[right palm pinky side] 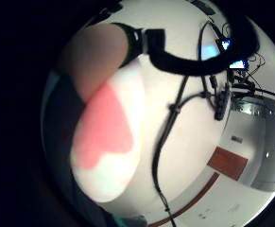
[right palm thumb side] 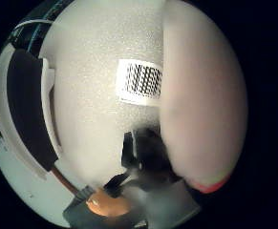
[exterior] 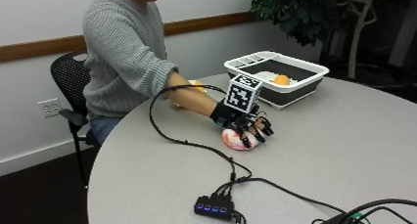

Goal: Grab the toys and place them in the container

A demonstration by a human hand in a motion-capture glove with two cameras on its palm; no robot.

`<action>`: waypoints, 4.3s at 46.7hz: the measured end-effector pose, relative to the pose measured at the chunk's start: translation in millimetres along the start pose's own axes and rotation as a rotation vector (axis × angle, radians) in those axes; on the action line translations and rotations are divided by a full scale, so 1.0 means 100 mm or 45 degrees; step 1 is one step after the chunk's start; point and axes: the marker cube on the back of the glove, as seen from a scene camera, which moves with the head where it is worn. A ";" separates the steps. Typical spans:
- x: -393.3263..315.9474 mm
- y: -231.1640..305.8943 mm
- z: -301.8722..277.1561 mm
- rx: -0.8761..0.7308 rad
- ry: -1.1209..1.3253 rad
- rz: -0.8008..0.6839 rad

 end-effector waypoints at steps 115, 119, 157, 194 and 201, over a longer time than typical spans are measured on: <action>-1.04 3.14 -1.26 0.399 -0.173 -0.950; -1.06 3.03 -0.95 0.376 -0.128 -0.802; -1.34 2.79 0.37 0.424 -0.171 -0.703; -2.43 1.18 -2.43 0.605 -0.179 -0.570; -2.68 0.48 -2.47 0.407 -0.208 -0.558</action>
